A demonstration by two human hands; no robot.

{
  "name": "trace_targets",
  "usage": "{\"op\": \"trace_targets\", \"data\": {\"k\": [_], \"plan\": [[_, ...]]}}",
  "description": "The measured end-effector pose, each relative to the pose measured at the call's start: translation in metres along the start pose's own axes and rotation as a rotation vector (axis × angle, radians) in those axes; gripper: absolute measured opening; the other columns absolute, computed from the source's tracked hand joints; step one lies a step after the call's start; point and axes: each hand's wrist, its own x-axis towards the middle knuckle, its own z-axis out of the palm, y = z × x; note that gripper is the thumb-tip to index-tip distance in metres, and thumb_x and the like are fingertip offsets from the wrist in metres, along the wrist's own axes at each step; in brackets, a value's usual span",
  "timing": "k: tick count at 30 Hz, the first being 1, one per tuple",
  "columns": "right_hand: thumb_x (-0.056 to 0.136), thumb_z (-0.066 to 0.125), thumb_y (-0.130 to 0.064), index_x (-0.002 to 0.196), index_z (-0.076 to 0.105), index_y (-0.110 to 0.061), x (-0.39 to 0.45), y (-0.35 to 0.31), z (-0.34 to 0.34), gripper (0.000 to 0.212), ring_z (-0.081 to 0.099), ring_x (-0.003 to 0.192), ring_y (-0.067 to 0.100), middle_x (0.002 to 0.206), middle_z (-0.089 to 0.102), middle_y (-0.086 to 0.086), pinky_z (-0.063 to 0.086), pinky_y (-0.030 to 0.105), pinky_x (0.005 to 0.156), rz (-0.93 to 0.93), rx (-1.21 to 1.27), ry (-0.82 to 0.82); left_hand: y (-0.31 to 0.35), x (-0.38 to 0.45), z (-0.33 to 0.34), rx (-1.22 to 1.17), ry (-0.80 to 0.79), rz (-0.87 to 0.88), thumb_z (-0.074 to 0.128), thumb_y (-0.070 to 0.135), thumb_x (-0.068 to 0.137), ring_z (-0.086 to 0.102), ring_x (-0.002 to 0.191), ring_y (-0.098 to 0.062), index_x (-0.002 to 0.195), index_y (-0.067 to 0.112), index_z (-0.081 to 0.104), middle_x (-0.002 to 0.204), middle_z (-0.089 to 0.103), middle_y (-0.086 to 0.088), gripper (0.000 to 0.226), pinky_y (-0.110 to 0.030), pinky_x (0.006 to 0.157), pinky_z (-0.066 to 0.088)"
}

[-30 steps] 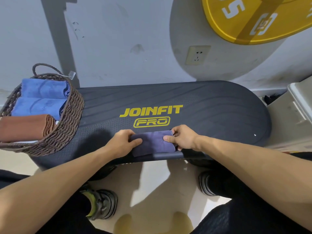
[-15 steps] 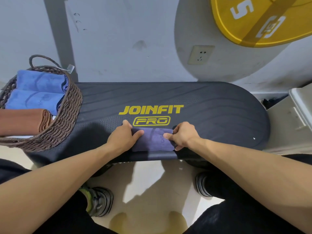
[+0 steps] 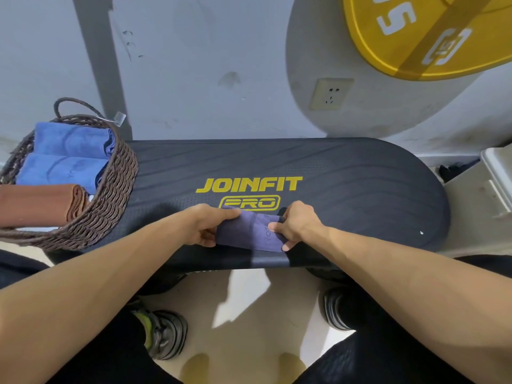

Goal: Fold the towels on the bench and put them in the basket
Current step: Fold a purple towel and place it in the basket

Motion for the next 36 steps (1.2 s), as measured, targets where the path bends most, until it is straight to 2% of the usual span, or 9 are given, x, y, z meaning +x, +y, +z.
{"op": "trace_targets", "data": {"k": [5, 8, 11, 14, 18, 21, 25, 30, 36], "plan": [[0.093, 0.066, -0.026, 0.096, 0.059, -0.006, -0.004, 0.001, -0.011, 0.021, 0.075, 0.072, 0.017, 0.041, 0.06, 0.0, 0.036, 0.014, 0.034, 0.033, 0.082, -0.104, 0.023, -0.012, 0.016, -0.343, -0.192, 0.121, 0.078, 0.04, 0.081, 0.068, 0.104, -0.023, 0.113, 0.011, 0.067, 0.122, 0.067, -0.01, 0.045, -0.037, 0.074, 0.061], [0.086, 0.063, -0.009, 0.087, 0.057, -0.008, -0.016, -0.016, -0.034, 0.006, 0.071, 0.079, 0.027, 0.061, 0.063, 0.004, 0.043, 0.019, 0.047, -0.065, -0.191, -0.116, 0.041, -0.024, 0.018, -0.055, -0.033, 0.326, 0.086, 0.04, 0.071, 0.067, 0.092, -0.022, 0.098, 0.002, 0.064, 0.103, 0.066, -0.011, 0.051, -0.034, 0.075, 0.057], [0.073, 0.076, -0.022, 0.116, 0.051, -0.011, -0.032, -0.043, -0.061, 0.05, 0.057, 0.093, 0.027, 0.104, 0.058, 0.006, 0.045, 0.027, 0.07, -0.313, -0.379, -0.006, 0.061, -0.045, 0.009, 0.273, 0.188, 0.563, 0.089, 0.042, 0.065, 0.062, 0.071, -0.016, 0.089, 0.011, 0.058, 0.082, 0.065, -0.002, 0.05, -0.027, 0.062, 0.048], [0.056, 0.09, -0.041, 0.135, 0.043, -0.023, -0.054, -0.065, -0.073, 0.093, 0.062, 0.105, 0.011, 0.121, 0.06, -0.009, 0.053, 0.033, 0.09, -0.563, 0.02, -0.159, 0.081, -0.078, -0.008, 0.445, 0.116, 0.795, 0.083, 0.041, 0.074, 0.064, 0.069, 0.003, 0.098, 0.027, 0.064, 0.082, 0.071, 0.01, 0.033, -0.02, 0.065, 0.047], [0.071, 0.084, -0.035, 0.094, 0.067, -0.036, -0.074, -0.077, -0.062, 0.028, 0.067, 0.087, -0.004, 0.091, 0.072, -0.019, 0.052, 0.012, 0.071, -0.804, 0.332, -0.105, 0.097, -0.114, -0.037, 0.733, -0.05, 0.953, 0.053, 0.051, 0.093, 0.064, 0.096, -0.004, 0.105, 0.031, 0.063, 0.099, 0.068, 0.016, 0.026, -0.027, 0.086, 0.049], [0.08, 0.074, -0.044, 0.087, 0.067, -0.048, -0.086, -0.085, -0.043, 0.011, 0.065, 0.084, -0.011, 0.087, 0.071, -0.027, 0.047, 0.006, 0.064, -0.785, 0.379, -0.123, 0.089, -0.123, -0.06, 0.75, -0.032, 0.999, 0.037, 0.048, 0.095, 0.062, 0.1, -0.004, 0.107, 0.026, 0.062, 0.103, 0.067, 0.016, 0.035, -0.027, 0.09, 0.048], [0.086, 0.066, -0.051, 0.092, 0.068, -0.028, -0.099, -0.094, -0.017, 0.024, 0.069, 0.083, 0.005, 0.088, 0.074, -0.009, 0.056, 0.027, 0.073, -0.782, 0.378, -0.1, 0.066, -0.115, -0.092, 0.614, 0.088, 0.998, 0.031, 0.036, 0.106, 0.058, 0.084, -0.015, 0.095, 0.006, 0.06, 0.092, 0.066, -0.003, 0.043, -0.039, 0.084, 0.048], [0.09, 0.065, -0.033, 0.095, 0.067, -0.008, -0.095, -0.129, -0.004, 0.026, 0.063, 0.074, 0.007, 0.082, 0.07, -0.004, 0.051, 0.019, 0.069, -0.745, 0.471, -0.23, 0.055, -0.104, -0.151, 0.507, 0.228, 1.057, 0.038, 0.034, 0.105, 0.035, 0.065, -0.01, 0.071, 0.009, 0.042, 0.069, 0.038, 0.002, 0.043, -0.031, 0.063, 0.034], [0.095, 0.064, -0.026, 0.106, 0.062, 0.016, -0.048, -0.241, 0.03, 0.043, 0.06, 0.073, 0.025, 0.089, 0.065, 0.025, 0.057, 0.035, 0.066, -0.555, 0.691, -0.203, 0.025, -0.058, -0.265, 0.142, 0.42, 0.846, 0.047, 0.04, 0.101, 0.045, 0.07, -0.018, 0.087, -0.007, 0.059, 0.075, 0.049, -0.01, 0.05, -0.033, 0.067, 0.04]]}}
